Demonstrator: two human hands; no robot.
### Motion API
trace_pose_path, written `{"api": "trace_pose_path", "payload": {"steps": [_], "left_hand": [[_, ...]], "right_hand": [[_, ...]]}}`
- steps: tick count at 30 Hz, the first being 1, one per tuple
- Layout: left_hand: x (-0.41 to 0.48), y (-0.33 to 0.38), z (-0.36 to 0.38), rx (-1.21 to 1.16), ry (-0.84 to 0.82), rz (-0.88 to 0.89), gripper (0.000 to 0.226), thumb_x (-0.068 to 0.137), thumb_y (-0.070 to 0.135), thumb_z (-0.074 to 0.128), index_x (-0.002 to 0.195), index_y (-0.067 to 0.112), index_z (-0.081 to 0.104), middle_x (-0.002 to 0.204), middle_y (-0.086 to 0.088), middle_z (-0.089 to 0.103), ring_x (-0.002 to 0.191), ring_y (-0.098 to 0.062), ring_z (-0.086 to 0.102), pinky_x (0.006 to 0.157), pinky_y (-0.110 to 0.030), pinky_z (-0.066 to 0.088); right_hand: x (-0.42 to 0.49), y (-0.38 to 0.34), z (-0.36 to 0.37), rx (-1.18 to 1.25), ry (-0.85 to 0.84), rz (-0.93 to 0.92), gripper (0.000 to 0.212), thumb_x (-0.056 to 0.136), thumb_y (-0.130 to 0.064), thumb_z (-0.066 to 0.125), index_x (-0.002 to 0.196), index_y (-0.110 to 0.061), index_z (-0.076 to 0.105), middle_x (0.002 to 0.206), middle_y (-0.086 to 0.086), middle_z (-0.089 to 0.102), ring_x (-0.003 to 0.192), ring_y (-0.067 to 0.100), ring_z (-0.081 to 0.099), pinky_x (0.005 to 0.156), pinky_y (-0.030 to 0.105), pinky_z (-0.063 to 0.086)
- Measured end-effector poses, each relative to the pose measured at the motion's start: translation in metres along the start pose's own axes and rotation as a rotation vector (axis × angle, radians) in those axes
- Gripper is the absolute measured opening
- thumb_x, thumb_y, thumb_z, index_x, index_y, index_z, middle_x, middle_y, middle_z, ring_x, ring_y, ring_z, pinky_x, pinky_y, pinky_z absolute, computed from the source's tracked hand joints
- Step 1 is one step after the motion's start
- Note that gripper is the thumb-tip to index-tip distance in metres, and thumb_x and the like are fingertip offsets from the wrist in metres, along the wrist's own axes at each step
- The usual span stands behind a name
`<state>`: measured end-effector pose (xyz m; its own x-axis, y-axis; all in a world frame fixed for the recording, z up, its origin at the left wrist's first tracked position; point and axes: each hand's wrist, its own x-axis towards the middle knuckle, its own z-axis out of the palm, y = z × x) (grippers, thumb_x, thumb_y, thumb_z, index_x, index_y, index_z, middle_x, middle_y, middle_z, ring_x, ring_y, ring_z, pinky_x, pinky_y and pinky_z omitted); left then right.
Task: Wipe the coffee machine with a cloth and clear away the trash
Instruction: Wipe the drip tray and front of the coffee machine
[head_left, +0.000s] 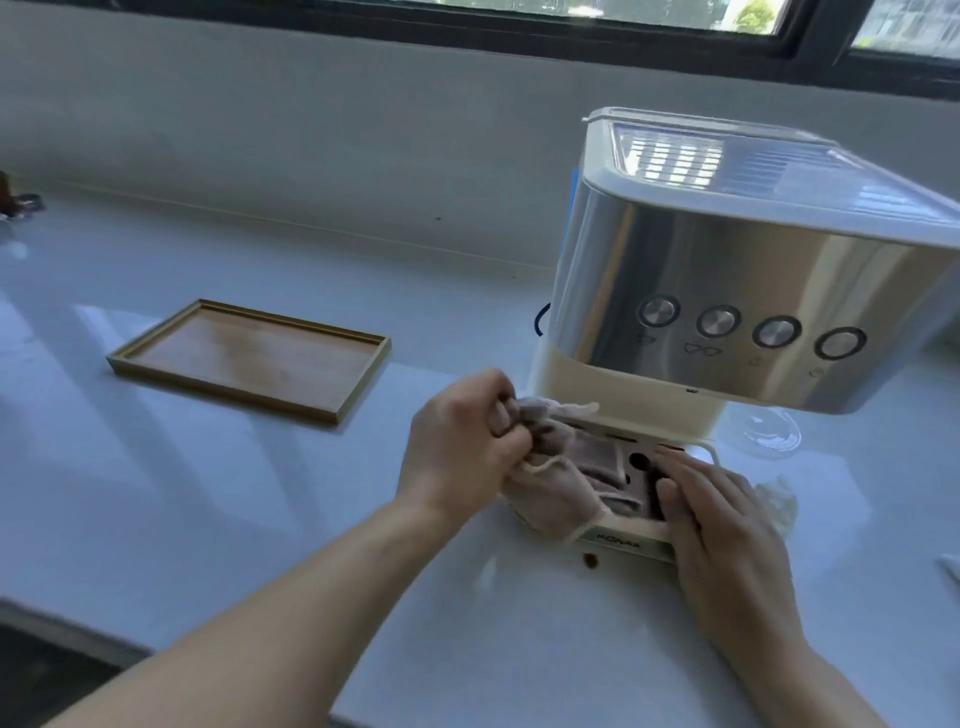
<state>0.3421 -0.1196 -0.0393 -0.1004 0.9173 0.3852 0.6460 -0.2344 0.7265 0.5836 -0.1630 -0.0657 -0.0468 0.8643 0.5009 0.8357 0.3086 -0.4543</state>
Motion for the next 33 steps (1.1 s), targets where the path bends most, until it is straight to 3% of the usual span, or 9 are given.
{"api": "trace_pose_path", "payload": {"steps": [4,10,16,20,23,25,27,29,33], "left_hand": [[0.026,-0.044,-0.019,0.085,0.114,-0.167,0.017,0.078,0.016,0.071,0.091,0.022,0.06,0.077,0.005,0.059,0.077,-0.02,0.055,0.06,-0.02,0.031],[0.069,-0.041,0.023,0.085,0.016,-0.118,0.02,0.093,0.025,0.063,0.108,0.012,0.058,0.109,-0.009,0.055,0.092,-0.026,0.054,0.075,-0.031,0.038],[0.06,-0.045,0.024,0.152,-0.343,-0.005,0.011,0.085,0.023,0.058,0.082,0.012,0.06,0.083,-0.003,0.06,0.083,-0.024,0.054,0.071,-0.041,0.048],[0.057,-0.041,0.016,0.289,-0.392,0.106,0.035,0.086,0.023,0.058,0.059,0.022,0.037,0.065,0.005,0.047,0.079,-0.024,0.047,0.064,-0.035,0.033],[0.048,-0.034,0.005,0.253,-0.397,0.115,0.031,0.077,0.027,0.056,0.054,0.019,0.037,0.059,0.003,0.046,0.071,-0.025,0.049,0.059,-0.038,0.04],[0.034,-0.034,-0.005,0.244,-0.429,0.132,0.022,0.072,0.029,0.054,0.058,0.012,0.05,0.063,0.0,0.055,0.072,-0.022,0.051,0.064,-0.043,0.048],[0.013,-0.036,-0.013,0.271,-0.452,0.17,0.029,0.069,0.031,0.051,0.074,0.006,0.065,0.08,-0.002,0.068,0.086,-0.021,0.056,0.075,-0.041,0.05],[-0.009,-0.037,-0.019,0.26,-0.437,0.191,0.036,0.068,0.034,0.05,0.083,0.006,0.069,0.089,0.0,0.071,0.094,-0.018,0.057,0.082,-0.039,0.049],[-0.057,-0.028,-0.028,0.287,-0.298,0.262,0.025,0.073,0.028,0.052,0.084,0.013,0.07,0.085,0.007,0.069,0.097,-0.019,0.054,0.083,-0.038,0.047]], "right_hand": [[0.004,0.0,0.002,0.015,-0.01,-0.005,0.051,0.098,-0.044,0.035,0.12,-0.016,0.07,0.124,-0.006,0.066,0.112,0.018,0.054,0.093,0.017,0.03],[0.004,0.0,0.009,-0.016,0.0,-0.028,0.05,0.096,-0.047,0.037,0.117,-0.017,0.071,0.126,-0.006,0.065,0.111,0.022,0.055,0.092,0.021,0.033],[0.004,0.003,0.012,-0.06,0.008,-0.064,0.043,0.097,-0.042,0.042,0.116,-0.015,0.07,0.123,-0.005,0.066,0.111,0.021,0.055,0.094,0.021,0.032],[0.002,0.005,0.013,-0.09,-0.003,-0.05,0.042,0.098,-0.043,0.043,0.116,-0.017,0.07,0.124,-0.006,0.064,0.112,0.022,0.054,0.095,0.022,0.033],[0.002,0.005,0.013,-0.09,-0.01,-0.055,0.043,0.098,-0.045,0.042,0.116,-0.017,0.068,0.124,-0.006,0.063,0.11,0.022,0.053,0.093,0.024,0.034],[0.002,0.006,0.013,-0.104,-0.011,-0.054,0.042,0.099,-0.045,0.042,0.116,-0.017,0.067,0.124,-0.005,0.063,0.109,0.022,0.052,0.092,0.024,0.034],[0.002,0.006,0.013,-0.117,-0.015,-0.051,0.042,0.099,-0.045,0.041,0.117,-0.017,0.066,0.124,-0.005,0.063,0.11,0.022,0.051,0.092,0.023,0.034],[0.001,0.007,0.013,-0.123,-0.013,-0.052,0.043,0.099,-0.046,0.04,0.116,-0.016,0.066,0.123,-0.004,0.063,0.109,0.022,0.051,0.091,0.022,0.033],[0.0,0.007,0.014,-0.123,-0.007,-0.065,0.045,0.099,-0.046,0.039,0.115,-0.014,0.066,0.122,-0.001,0.064,0.107,0.024,0.05,0.091,0.026,0.034]]}}
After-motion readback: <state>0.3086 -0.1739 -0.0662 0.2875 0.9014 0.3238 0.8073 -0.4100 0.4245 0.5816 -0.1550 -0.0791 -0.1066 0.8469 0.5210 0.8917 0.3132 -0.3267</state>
